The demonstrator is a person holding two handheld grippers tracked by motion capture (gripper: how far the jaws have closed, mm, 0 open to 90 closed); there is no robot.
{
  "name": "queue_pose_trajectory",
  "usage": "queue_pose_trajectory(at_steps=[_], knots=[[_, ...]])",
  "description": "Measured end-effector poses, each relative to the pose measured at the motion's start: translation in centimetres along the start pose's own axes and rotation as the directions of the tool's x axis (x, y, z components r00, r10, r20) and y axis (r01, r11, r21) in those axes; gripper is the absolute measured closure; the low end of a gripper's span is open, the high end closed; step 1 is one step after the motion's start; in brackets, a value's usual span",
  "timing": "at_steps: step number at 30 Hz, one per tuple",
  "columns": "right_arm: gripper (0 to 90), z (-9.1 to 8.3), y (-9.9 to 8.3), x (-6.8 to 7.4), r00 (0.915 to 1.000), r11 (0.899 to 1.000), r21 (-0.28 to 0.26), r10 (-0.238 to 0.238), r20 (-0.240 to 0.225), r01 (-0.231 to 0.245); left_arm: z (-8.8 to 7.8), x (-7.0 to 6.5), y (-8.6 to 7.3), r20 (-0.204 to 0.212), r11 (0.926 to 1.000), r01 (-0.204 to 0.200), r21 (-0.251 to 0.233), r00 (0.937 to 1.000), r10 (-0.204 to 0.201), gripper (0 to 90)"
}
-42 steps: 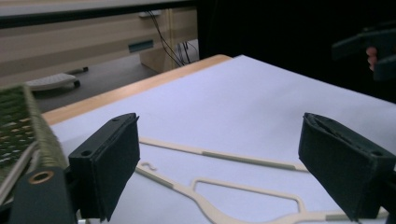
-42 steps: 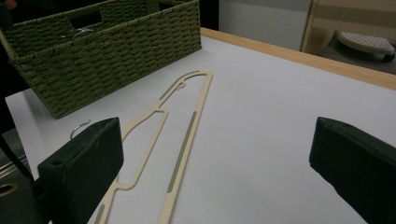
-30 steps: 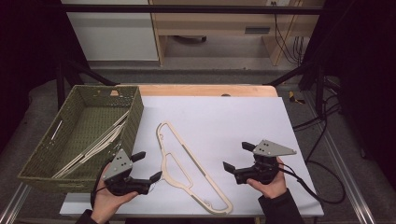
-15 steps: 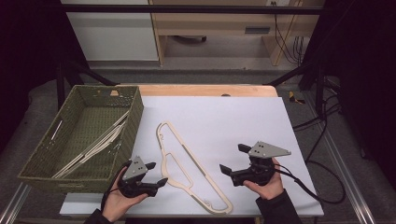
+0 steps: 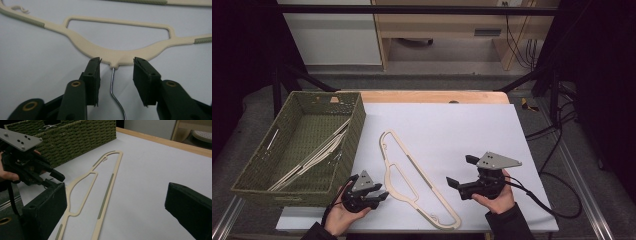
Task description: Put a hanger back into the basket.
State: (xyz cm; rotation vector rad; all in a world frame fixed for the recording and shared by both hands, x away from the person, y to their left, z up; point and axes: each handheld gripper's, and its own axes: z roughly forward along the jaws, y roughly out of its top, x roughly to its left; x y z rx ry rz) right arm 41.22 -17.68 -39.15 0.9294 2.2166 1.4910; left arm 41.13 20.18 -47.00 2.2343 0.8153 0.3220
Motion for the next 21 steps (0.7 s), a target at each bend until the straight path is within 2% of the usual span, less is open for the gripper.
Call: queue_pose_trajectory(at_steps=[9,15,21], knots=[[4.7,0.10,-0.04,0.02,1.0000,1.000,0.007,-0.002,-0.002,0.002,0.39,0.03,-0.25,-0.005,0.9996,-0.001,0.028,1.0000,0.002,76.0],[4.7,0.19,-0.03,0.10,1.0000,1.000,0.009,-0.003,-0.003,0.003,0.46,0.12,-0.31,-0.017,0.9997,0.005,0.022,0.9998,-0.004,81.0],[4.8,0.60,0.13,0.41,0.9999,1.000,0.011,-0.004,-0.012,0.004,0.58,0.20,-0.03,-0.010,0.9983,0.036,0.045,0.9993,-0.035,82.8]])
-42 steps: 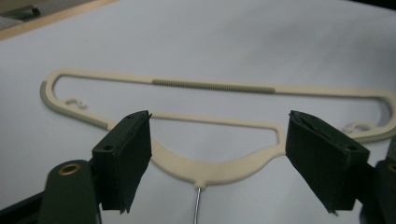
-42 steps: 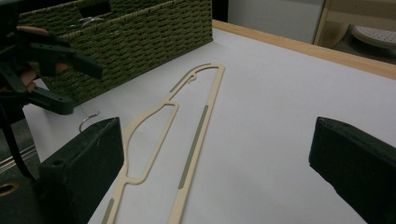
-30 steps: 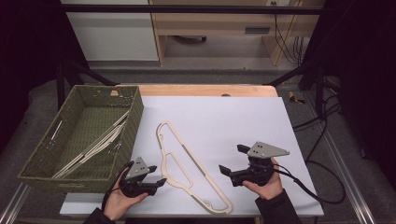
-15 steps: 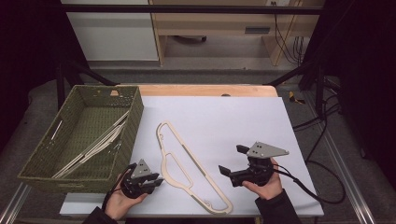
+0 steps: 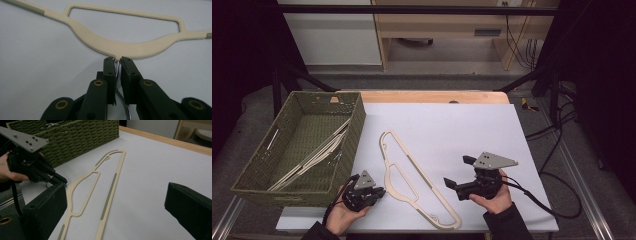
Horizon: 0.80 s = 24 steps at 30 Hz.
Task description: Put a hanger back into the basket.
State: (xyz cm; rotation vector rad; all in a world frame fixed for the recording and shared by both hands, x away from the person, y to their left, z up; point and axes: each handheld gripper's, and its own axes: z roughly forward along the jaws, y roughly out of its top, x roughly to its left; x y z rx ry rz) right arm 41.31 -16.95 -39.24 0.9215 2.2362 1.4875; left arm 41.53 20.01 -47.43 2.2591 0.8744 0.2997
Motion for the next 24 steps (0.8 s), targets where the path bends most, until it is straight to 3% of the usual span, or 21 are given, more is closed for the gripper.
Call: queue_pose_trajectory(at_steps=[7,12,16,19,24], knots=[[5.2,0.9,0.2,0.7,0.9997,1.000,0.000,0.000,-0.024,0.000,0.1,0.2,0.3,0.015,0.9998,0.011,0.019,0.9998,-0.011,87.4],[5.5,2.0,0.1,1.3,0.9989,1.000,0.019,-0.003,-0.046,0.004,0.0,0.0,0.5,0.001,0.9990,-0.031,0.031,0.9995,0.031,88.6],[6.7,2.9,0.0,1.9,0.9980,0.999,0.036,-0.013,-0.062,0.015,-0.3,-0.1,0.8,0.029,0.9989,-0.027,0.037,0.9992,0.026,88.7],[9.2,3.6,-0.1,2.3,0.9965,0.998,0.058,-0.012,-0.083,0.016,-1.0,-0.5,1.3,0.020,0.9993,-0.037,0.012,0.9991,0.037,88.7],[11.7,4.5,-0.1,3.2,0.9953,0.998,0.051,-0.029,-0.092,0.033,-2.3,-1.3,2.1,0.008,0.9991,-0.035,-0.023,0.9994,0.035,88.8]])
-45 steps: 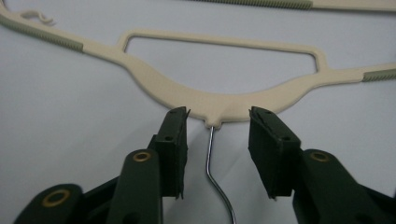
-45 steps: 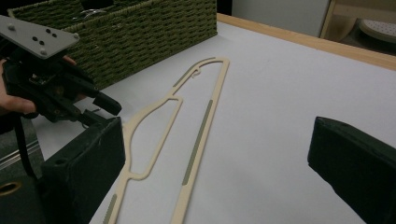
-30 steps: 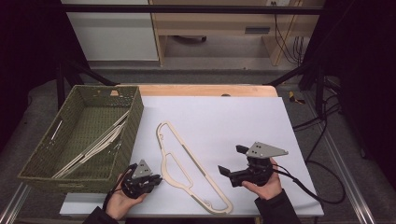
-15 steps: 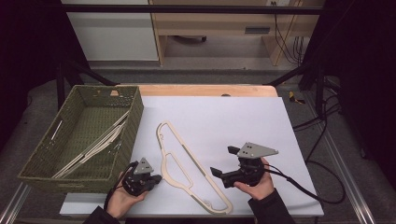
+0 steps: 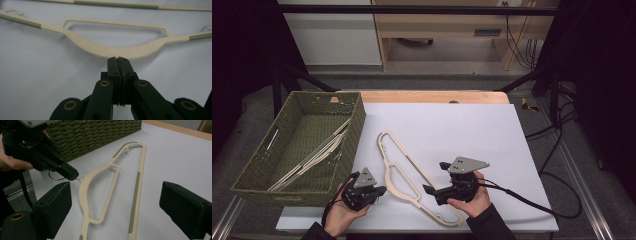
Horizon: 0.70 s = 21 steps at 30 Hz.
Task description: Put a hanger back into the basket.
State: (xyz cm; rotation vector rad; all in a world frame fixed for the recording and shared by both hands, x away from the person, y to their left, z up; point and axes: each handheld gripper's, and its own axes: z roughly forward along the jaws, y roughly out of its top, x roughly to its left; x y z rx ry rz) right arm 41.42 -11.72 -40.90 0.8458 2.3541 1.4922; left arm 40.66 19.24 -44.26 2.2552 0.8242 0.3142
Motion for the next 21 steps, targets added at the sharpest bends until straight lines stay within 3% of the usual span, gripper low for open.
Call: queue_pose_trajectory(at_steps=[7,16,21], knots=[[16.5,2.4,-0.1,1.6,0.9985,0.998,0.057,-0.021,-0.051,0.024,-0.3,-0.9,0.7,-0.010,1.0000,0.004,0.000,0.9999,-0.004,88.8],[21.5,5.0,-0.9,3.1,0.9971,0.990,0.131,-0.042,-0.064,0.050,-0.6,-1.3,1.3,-0.014,0.9999,0.010,0.002,0.9999,-0.010,88.8],[26.7,6.5,-1.2,3.9,0.9946,0.982,0.164,-0.084,-0.061,0.093,-0.8,-1.6,1.5,-0.016,0.9999,0.016,0.000,0.9997,-0.016,88.8]])
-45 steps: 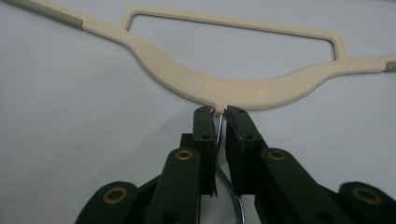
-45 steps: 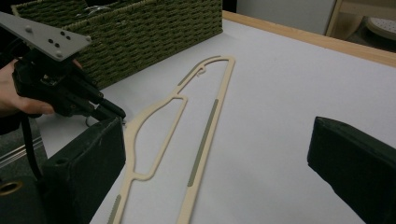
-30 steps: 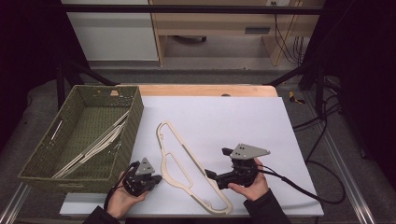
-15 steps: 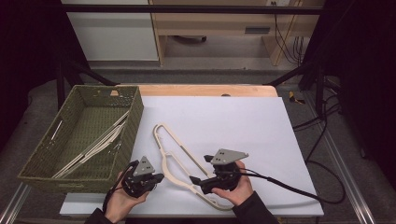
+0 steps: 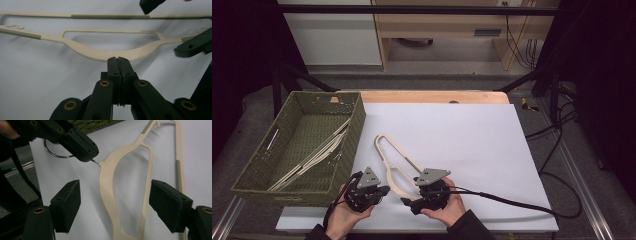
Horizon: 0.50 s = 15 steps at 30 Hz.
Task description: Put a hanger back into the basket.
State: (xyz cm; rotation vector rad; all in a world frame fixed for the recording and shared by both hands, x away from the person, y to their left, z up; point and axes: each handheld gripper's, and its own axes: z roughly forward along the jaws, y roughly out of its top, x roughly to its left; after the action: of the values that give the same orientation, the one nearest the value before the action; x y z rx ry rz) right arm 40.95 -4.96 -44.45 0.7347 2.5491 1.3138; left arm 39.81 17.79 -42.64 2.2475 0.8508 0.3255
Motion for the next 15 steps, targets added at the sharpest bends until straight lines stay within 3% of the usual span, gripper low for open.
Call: queue_pose_trajectory(at_steps=[8,15], knots=[[40.6,2.1,-0.2,0.6,0.9980,0.996,0.085,-0.044,0.046,0.040,-0.1,-0.1,0.2,-0.006,1.0000,0.000,0.001,1.0000,0.000,88.9],[54.9,3.2,-0.5,0.9,0.9944,0.986,0.140,-0.094,0.049,0.086,-0.1,-0.2,0.2,-0.005,1.0000,0.003,0.004,1.0000,-0.003,88.8]])
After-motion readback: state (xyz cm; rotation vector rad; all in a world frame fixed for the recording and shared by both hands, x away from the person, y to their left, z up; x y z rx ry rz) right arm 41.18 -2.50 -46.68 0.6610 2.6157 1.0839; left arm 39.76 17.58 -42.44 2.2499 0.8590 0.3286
